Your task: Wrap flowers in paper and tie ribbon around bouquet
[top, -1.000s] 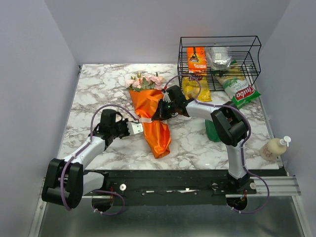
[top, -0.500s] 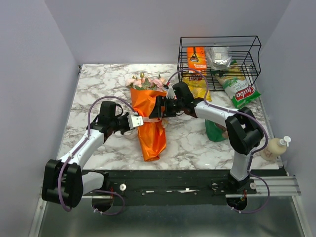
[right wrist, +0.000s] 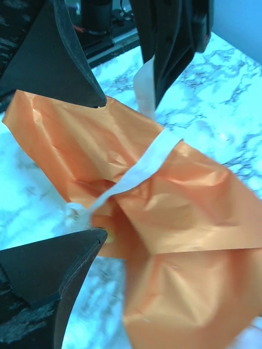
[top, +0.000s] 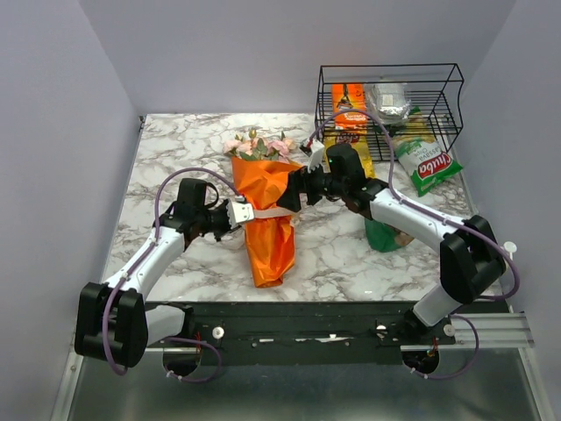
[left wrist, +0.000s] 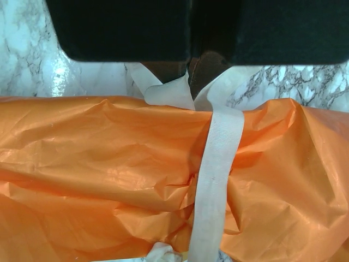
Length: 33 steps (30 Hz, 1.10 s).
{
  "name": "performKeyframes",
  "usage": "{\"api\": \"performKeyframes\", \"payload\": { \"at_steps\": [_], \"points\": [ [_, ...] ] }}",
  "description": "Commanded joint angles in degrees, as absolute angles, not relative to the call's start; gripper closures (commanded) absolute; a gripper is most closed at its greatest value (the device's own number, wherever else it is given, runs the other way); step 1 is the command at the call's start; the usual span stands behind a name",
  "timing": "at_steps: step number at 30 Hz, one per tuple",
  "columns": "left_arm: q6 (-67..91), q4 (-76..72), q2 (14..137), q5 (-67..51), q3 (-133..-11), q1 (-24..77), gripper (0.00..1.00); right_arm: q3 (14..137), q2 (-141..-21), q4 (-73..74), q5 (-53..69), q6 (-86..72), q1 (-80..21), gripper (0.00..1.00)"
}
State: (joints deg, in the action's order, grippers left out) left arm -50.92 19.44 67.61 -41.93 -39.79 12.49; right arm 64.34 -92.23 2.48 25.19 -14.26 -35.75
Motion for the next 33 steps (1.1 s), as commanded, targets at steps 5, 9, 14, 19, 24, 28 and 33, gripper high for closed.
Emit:
{"api": "performKeyframes", "payload": {
  "at_steps": [5, 9, 14, 19, 24, 28, 33],
  "points": [
    [-49.0, 23.7, 66.5, -43.8, -42.2, 12.7, 1.00, 65.5, -92.4, 1.1, 34.4, -0.7, -36.9, 0.00],
    [-48.3, 25.9, 66.3, -46.2, -43.3, 12.7, 1.00, 57.9, -90.3, -17.4, 37.6, 4.1, -43.6, 0.11],
    [-46.6, 25.7, 65.9, -46.5, -43.2, 12.7, 1.00, 56.5, -94.8, -32.2, 36.6, -0.1, -46.5, 0.36],
    [-45.6, 25.4, 65.9, -47.6, -43.1, 12.7, 1.00, 60.2, -100.5, -35.3, 38.7, -1.5, -47.5, 0.34],
    [-44.4, 24.7, 65.7, -47.9, -43.2, 12.6, 1.00, 59.4, -102.8, -35.9, 40.1, -1.5, -47.5, 0.37],
    [-45.2, 25.0, 65.7, -48.3, -42.7, 12.6, 1.00, 60.8, -104.3, -34.5, 43.8, -1.0, -48.1, 0.42],
    [-46.0, 24.7, 66.1, -48.1, -43.1, 12.6, 1.00, 63.5, -106.3, -30.9, 45.4, 2.0, -49.1, 0.44]
  ]
}}
